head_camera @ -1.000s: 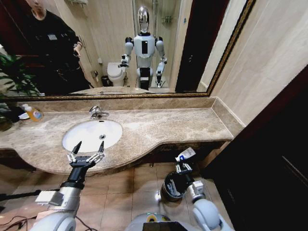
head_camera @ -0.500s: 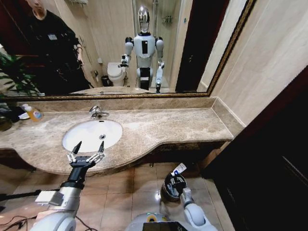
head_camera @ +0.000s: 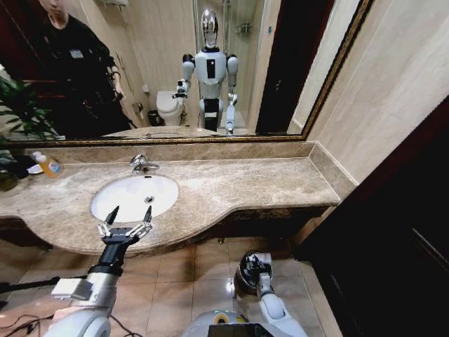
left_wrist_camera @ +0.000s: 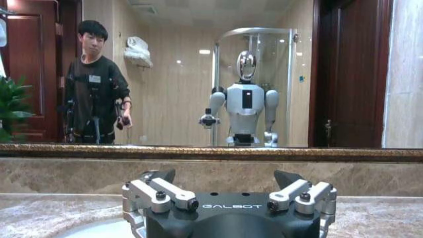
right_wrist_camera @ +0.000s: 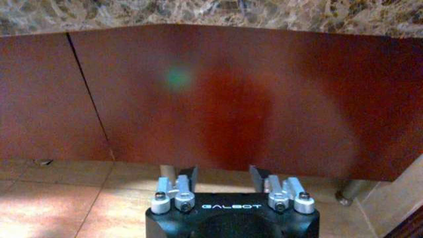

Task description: Pick up the trash from the sink and place it in the trash bin.

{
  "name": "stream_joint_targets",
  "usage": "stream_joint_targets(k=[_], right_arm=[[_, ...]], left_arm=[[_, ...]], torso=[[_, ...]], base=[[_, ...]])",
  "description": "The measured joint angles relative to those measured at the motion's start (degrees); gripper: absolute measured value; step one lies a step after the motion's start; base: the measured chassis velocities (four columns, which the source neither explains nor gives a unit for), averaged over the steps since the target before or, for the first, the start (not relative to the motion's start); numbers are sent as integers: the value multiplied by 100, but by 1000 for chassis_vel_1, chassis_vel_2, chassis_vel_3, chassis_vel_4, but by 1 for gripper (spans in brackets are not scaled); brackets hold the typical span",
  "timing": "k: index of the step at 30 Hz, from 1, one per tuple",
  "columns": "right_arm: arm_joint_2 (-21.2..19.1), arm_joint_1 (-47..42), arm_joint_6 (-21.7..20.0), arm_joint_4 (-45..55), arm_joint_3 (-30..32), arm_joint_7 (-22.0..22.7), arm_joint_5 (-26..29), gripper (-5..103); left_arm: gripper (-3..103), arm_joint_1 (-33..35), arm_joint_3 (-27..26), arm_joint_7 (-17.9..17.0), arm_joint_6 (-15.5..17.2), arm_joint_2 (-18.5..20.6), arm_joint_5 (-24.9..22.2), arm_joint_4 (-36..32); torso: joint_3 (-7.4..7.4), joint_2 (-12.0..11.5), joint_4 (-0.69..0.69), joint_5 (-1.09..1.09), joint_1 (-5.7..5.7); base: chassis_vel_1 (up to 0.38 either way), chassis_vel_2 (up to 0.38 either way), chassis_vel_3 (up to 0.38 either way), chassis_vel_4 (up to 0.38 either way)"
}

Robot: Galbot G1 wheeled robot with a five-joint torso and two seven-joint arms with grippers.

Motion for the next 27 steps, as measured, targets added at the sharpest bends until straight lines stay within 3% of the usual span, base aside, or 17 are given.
stream_joint_targets(k=[1,2,5,7,8,11,19,24,27], right_arm=[[0,0,0,0,0,0,0,51],[-6,4,19,-2,1,19,2,62],[-18,4,36,-13,12,40,8,62],[-47,1,71,-59,19,80,35,79],[-56,-3,80,-73,19,91,51,79],[-71,-32,90,-96,24,100,170,95],[-59,-58,-79,-97,23,212,646,100],[-195,-295,-516,269,50,311,743,100],[-382,-621,-983,952,105,174,902,100]], left_arm=[[100,0,0,0,0,0,0,0],[100,0,0,0,0,0,0,0],[100,0,0,0,0,0,0,0],[100,0,0,0,0,0,0,0],[100,0,0,0,0,0,0,0],[100,0,0,0,0,0,0,0],[100,0,0,0,0,0,0,0],[100,0,0,0,0,0,0,0],[100,0,0,0,0,0,0,0]], torso=[[0,0,0,0,0],[0,0,0,0,0],[0,0,0,0,0],[0,0,0,0,0],[0,0,0,0,0],[0,0,0,0,0],[0,0,0,0,-1],[0,0,0,1,-1],[0,0,-1,1,-1]], base=[[0,0,0,0],[0,0,0,0],[0,0,0,0],[0,0,0,0],[0,0,0,0],[0,0,0,0],[0,0,0,0],[0,0,0,0],[0,0,0,0]])
